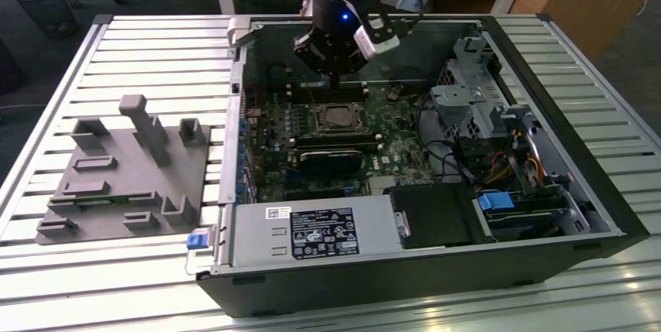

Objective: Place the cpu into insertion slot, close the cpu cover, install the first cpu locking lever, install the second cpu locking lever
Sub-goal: 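Install the first cpu locking lever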

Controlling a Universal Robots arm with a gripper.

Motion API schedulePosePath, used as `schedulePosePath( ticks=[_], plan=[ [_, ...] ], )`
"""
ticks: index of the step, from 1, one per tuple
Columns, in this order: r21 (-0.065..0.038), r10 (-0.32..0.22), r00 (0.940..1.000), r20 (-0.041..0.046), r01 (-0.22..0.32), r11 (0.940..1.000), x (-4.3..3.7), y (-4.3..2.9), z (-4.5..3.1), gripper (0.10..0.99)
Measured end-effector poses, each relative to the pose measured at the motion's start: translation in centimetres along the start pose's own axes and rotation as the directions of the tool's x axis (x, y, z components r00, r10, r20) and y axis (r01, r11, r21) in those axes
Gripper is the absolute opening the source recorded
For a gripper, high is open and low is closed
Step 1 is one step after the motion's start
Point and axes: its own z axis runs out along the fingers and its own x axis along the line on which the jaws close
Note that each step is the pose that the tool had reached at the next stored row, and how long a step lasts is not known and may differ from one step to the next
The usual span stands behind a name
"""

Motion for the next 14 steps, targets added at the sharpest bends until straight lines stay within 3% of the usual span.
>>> schedulePosePath(
  ticks=[3,10,14],
  plan=[
    [0.0,-0.012,0.9999,-0.0002,0.012,0.9999,0.12,0.01,0.02,0.106],
    [0.001,-0.118,0.993,-0.0016,0.118,0.993,0.24,0.0,0.22,0.106],
    [0.002,-0.106,0.9943,0.0091,0.106,0.9943,0.99,0.04,0.44,0.106]
  ],
)
